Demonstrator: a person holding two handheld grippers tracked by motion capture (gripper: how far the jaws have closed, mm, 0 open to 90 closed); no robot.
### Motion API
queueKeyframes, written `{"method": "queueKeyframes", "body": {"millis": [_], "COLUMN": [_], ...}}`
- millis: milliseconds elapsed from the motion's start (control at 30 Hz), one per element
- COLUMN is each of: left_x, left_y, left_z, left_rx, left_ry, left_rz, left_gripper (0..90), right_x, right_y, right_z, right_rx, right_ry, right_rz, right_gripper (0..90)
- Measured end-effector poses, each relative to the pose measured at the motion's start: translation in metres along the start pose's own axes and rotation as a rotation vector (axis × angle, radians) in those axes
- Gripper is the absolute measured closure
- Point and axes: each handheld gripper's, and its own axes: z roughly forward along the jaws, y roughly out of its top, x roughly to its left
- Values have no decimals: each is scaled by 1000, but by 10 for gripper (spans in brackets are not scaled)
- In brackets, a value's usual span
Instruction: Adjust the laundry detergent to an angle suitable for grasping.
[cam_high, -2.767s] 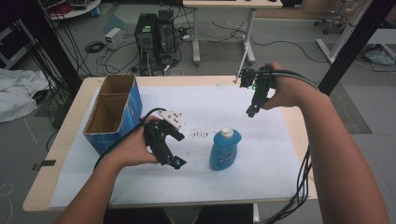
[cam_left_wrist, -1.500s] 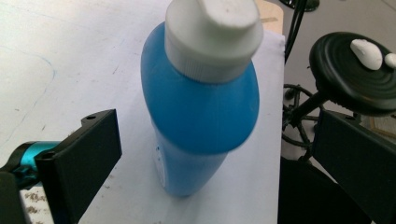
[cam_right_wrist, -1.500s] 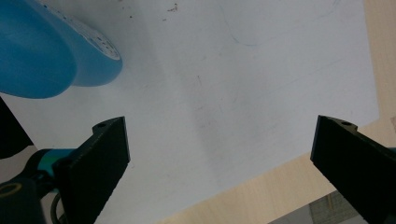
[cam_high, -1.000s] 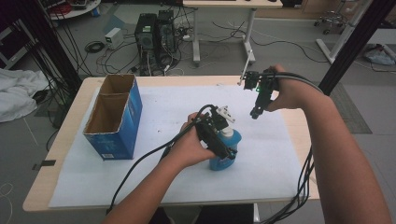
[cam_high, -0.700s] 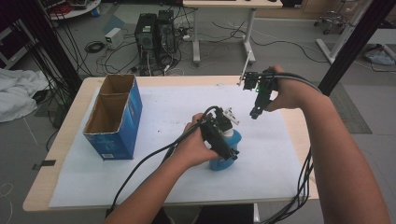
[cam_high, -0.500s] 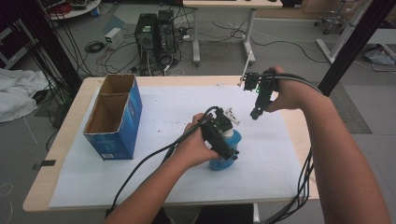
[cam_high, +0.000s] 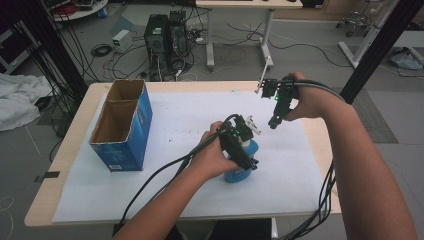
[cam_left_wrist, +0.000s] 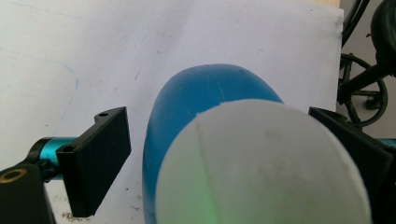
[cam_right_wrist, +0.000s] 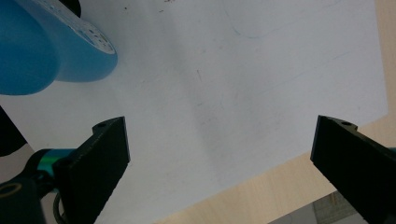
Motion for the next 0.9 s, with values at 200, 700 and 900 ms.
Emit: {"method": "queueKeyframes", "body": {"millis": [200,700,900], "left_x": [0,0,1], "left_y": [0,0,0], "left_z": [0,0,-1], "left_rx": [3,17,34], "left_ry": [14,42,47], "left_rz": [-1,1,11], "left_gripper": [106,160,186], "right_x": [0,0,0], "right_y": [1,0,2], "right_z": [0,1,2], "right_rx": [3,0,1], "right_ry": [-1,-1,1], "right_rz": [4,3,1], "right_gripper": [37,37,37]}}
